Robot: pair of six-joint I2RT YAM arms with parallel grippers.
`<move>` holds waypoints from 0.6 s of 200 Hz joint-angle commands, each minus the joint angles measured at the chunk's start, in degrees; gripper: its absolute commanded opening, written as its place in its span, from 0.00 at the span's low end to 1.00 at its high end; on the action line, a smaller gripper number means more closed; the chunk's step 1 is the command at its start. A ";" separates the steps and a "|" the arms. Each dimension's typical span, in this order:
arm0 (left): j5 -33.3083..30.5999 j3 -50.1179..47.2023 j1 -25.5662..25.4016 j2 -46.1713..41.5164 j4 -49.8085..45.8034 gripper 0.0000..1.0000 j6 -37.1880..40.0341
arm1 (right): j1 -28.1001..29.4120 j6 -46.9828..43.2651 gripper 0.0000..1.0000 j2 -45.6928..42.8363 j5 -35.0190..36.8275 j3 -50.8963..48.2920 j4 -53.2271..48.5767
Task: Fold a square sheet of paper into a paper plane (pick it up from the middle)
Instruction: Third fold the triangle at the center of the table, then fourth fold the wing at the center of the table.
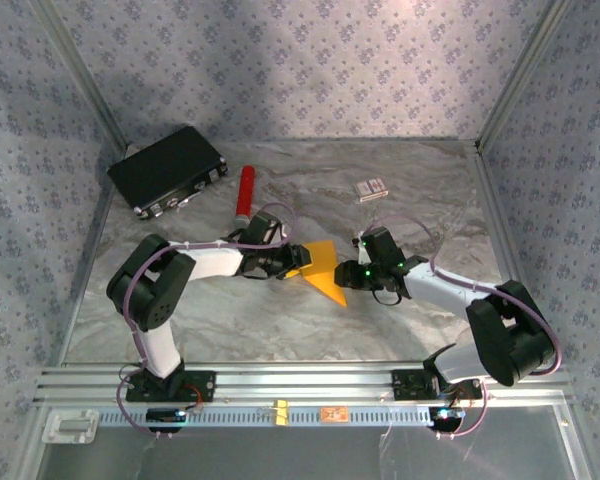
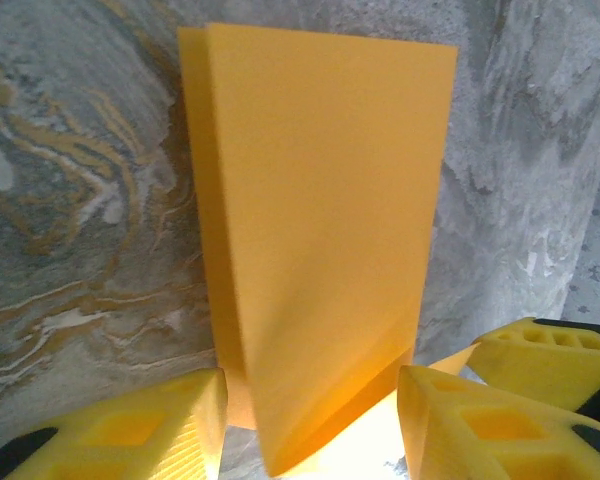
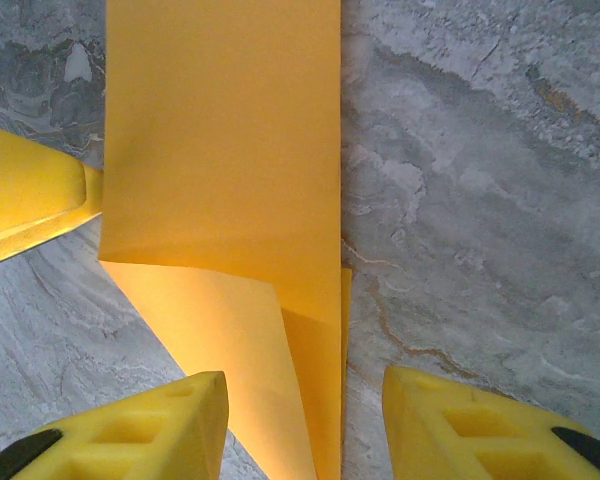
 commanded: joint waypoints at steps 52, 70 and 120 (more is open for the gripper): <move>2.74 1.93 0.15 0.47 0.75 0.43 0.79 | 0.52 -0.58 0.46 -0.83 0.91 0.05 -1.23; 3.90 1.95 0.14 1.48 2.58 0.41 -0.03 | 0.54 -0.51 0.46 -1.08 0.95 -0.08 -1.23; 4.85 1.82 0.21 2.38 4.32 0.40 -0.83 | 0.49 -0.38 0.46 -2.14 1.48 -0.75 -1.49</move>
